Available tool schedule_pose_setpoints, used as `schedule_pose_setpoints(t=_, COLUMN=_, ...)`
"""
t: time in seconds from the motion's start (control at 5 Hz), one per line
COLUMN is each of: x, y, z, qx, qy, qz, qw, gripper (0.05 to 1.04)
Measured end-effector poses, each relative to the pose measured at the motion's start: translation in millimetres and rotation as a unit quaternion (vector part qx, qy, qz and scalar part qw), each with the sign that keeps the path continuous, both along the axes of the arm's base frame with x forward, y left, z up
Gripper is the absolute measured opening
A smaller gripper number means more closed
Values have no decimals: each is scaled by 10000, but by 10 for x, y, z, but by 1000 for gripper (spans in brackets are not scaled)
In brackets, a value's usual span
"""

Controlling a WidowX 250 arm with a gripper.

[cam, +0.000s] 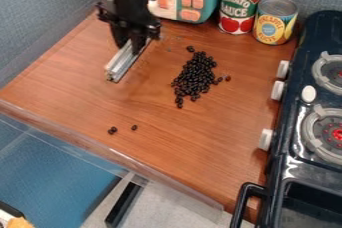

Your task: Sweep into pile

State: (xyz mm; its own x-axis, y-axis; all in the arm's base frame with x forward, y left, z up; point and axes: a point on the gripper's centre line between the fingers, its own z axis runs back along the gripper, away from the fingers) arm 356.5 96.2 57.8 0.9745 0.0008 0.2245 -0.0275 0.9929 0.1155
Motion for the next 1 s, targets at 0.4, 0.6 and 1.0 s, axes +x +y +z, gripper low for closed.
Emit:
schedule_pose_setpoints(t=0.4, x=-528, y=467, z=-268, qx=266, qy=126, qz=1023, qw=9943, gripper=336)
schedule_pose_setpoints(t=0.6, x=-660, y=536, z=-291, qx=34, qy=110, qz=1804, qw=9835, gripper=336)
schedule_pose_setpoints(t=1.0, x=-813, y=353, z=-302, qx=-823, qy=376, qz=3006, qw=9495, gripper=336)
